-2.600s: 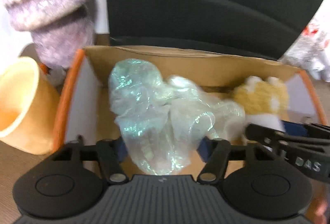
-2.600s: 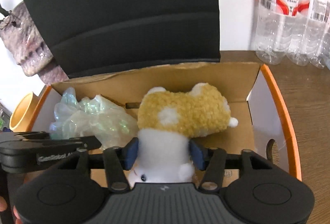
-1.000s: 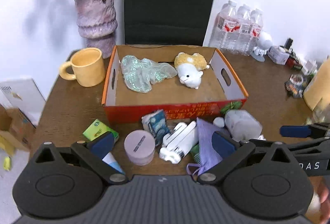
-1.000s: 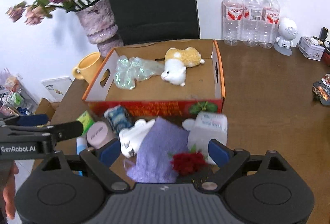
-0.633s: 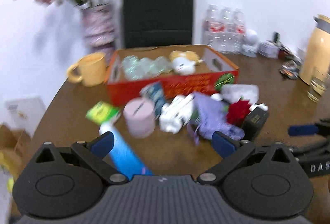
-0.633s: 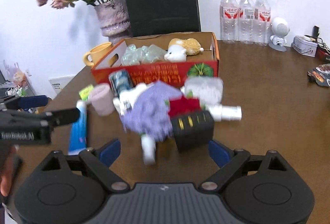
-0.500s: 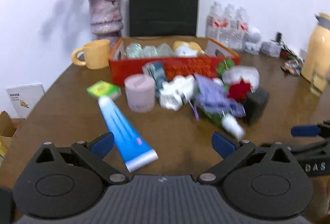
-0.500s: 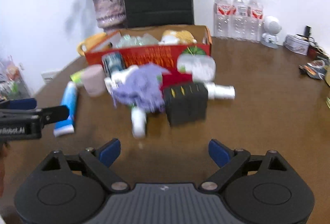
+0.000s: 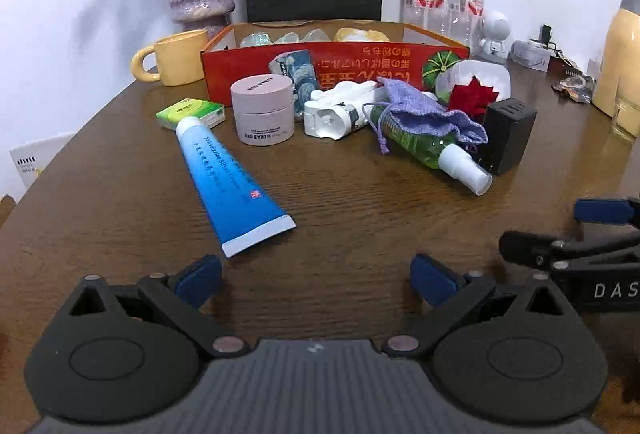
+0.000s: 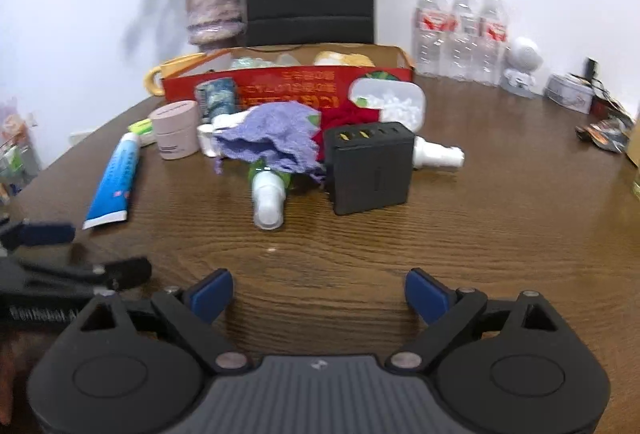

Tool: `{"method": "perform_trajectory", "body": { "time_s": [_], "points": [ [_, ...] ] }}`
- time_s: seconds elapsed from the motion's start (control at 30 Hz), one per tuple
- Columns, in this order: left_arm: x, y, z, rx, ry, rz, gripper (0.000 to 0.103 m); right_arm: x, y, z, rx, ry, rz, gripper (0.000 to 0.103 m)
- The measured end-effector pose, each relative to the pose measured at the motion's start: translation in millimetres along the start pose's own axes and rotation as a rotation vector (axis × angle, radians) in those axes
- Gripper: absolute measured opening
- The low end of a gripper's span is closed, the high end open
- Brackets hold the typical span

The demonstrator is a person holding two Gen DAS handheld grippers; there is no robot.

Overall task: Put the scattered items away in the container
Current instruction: 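Withdraw both tools from the box back over the table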

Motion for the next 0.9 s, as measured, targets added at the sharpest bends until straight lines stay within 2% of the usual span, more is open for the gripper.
{"method": "perform_trajectory", "body": {
  "time_s": [0.13,0.9],
  "points": [
    [-1.8,0.7,0.5,-0.002,0.001,-0.005,0.103,2.9,1.0,5.0,-0.026,0.037,-0.006,0.103],
    [-0.5,0.7,-0.2,0.0,-0.004,-0.007,0.103,4.9,1.0,5.2,-0.026,0.039,-0.005,0.103]
  ]
}}
Point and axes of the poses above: each gripper's, at about its wrist camera, not at the fingertips, and z roughly the way its jaws point, x to its right, y to its underside, the point moved 10 cm from there along z, roughly the way its jaws point, and after that the axes turned 14 degrees about -z, right-handed, at the moved point
